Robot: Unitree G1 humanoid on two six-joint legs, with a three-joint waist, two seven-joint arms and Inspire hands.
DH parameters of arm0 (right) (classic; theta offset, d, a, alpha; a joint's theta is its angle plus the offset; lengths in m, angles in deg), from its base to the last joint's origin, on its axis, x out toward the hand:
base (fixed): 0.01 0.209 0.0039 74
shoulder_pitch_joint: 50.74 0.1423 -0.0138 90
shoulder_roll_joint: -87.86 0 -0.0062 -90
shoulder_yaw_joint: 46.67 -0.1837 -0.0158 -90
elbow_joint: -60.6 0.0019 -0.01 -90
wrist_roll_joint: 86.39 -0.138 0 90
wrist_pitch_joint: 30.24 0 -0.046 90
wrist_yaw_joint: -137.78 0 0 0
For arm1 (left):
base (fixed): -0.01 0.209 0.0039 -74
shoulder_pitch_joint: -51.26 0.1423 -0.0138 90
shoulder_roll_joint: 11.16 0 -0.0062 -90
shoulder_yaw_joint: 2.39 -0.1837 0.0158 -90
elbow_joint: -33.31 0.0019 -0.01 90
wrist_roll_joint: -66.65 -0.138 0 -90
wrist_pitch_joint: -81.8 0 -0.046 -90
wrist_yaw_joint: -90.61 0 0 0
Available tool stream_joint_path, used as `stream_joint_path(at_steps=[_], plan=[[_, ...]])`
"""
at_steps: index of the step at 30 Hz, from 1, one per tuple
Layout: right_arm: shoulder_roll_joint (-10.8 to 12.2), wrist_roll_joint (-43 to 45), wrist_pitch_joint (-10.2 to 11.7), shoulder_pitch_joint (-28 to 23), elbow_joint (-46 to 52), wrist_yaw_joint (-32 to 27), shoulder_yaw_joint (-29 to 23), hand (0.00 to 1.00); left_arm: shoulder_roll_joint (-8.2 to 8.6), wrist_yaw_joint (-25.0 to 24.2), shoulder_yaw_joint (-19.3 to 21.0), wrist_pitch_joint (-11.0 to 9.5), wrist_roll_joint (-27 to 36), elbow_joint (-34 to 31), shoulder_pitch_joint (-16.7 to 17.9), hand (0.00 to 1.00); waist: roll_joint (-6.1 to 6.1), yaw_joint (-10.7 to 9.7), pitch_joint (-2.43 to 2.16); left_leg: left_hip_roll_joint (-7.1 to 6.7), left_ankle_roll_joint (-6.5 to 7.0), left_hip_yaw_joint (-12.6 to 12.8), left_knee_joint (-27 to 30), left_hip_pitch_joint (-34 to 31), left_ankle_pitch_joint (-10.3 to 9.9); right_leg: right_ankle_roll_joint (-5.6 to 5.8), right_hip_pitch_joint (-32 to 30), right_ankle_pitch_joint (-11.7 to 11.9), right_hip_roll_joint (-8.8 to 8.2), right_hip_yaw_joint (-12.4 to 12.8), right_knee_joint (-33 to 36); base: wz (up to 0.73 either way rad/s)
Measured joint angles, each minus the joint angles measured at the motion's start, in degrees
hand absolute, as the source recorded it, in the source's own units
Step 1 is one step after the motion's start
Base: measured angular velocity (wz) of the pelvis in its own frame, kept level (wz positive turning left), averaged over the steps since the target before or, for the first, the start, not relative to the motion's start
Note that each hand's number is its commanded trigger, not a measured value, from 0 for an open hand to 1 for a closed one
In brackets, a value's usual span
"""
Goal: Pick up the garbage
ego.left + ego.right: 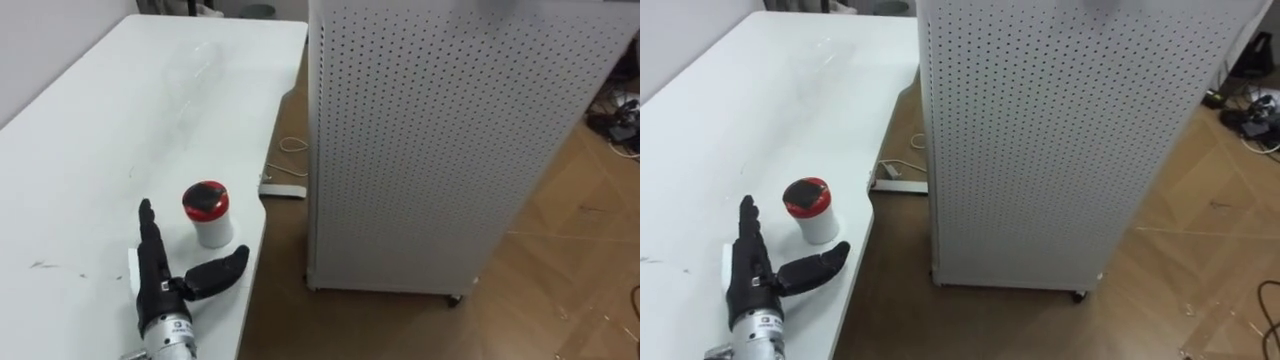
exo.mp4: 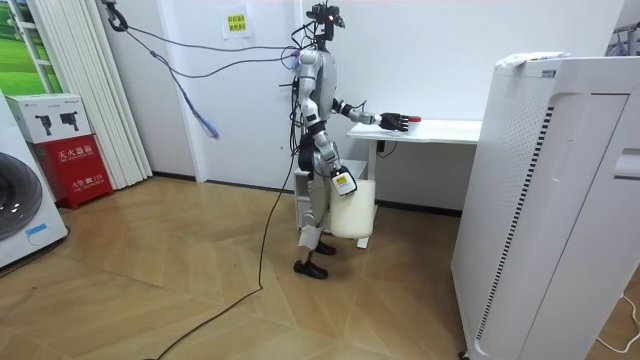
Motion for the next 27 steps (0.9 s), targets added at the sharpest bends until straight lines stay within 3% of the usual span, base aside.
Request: stream_joint_path(at_steps=[7,12,15,22,23,24,25,27], plan=[[0.40,0.05,-0.29,0.06,0.04,-0.07,1.89,1.00,-0.85,1.89,0.35,0.99,1.36,1.25,-2.02,0.00,0.66,-2.44,-0.18,0.01,0.00,0.18,0.01,-0.72,0.00,0.02,-0.72,0.12,0.00,0.04,0.06,0.00],[0.86,0.87,-0.36,0.14,-0.11,0.29,1.92,1.00,-1.32,1.70,1.99,1.77,5.12,4.24,-6.47,0.00,0.87,-4.12,-0.09,0.28,0.00,0.94,-0.06,-0.88,0.01,-0.01,-1.09,0.25,0.22,0.81,0.02,-0.08],[0.86,0.85,-0.39,0.11,-0.12,0.32,1.95,1.00,-1.85,1.19,2.11,1.98,5.46,4.37,-6.90,0.00,0.99,-5.01,-0.03,0.41,-0.01,1.76,-0.07,-1.00,0.00,-0.02,-1.41,0.26,0.23,1.36,0.00,-0.09],[0.90,0.84,-0.97,0.29,-0.12,-0.41,2.06,1.00,-2.06,1.09,2.14,3.03,6.54,6.13,-9.01,0.00,1.72,-5.47,0.19,0.46,-0.01,2.12,-0.54,-1.04,0.00,-0.03,-1.82,0.27,0.28,1.53,0.03,-0.01],[0.89,0.87,-1.08,0.26,-0.13,-0.54,2.02,1.00,-2.06,1.02,2.21,3.31,6.53,6.33,-9.27,0.21,1.89,-5.47,0.30,0.47,-0.01,2.16,-0.57,-1.02,0.00,-0.03,-1.81,0.27,0.30,1.57,0.04,0.00],[0.89,0.89,-1.20,0.23,-0.13,-0.67,2.00,1.00,-2.06,0.99,2.29,3.71,6.52,6.35,-9.51,0.56,2.03,-5.48,0.36,0.47,-0.01,2.19,-0.70,-1.01,0.00,-0.03,-1.85,0.27,0.31,1.59,0.04,0.00],[0.89,0.89,-1.27,0.20,-0.14,-0.70,1.99,1.00,-2.06,0.98,2.32,3.88,6.51,6.35,-9.60,1.00,2.09,-5.48,0.37,0.48,-0.01,2.21,-0.82,-0.98,0.00,-0.03,-1.87,0.27,0.32,1.60,0.04,0.00],[0.89,0.93,-1.63,0.20,-0.13,-0.72,1.92,1.00,-2.06,0.97,2.34,4.17,6.52,6.34,-9.73,1.00,2.22,-5.53,0.31,0.52,-0.01,2.27,-0.99,-0.83,0.00,-0.03,-1.85,0.27,0.35,1.65,0.03,0.00]])
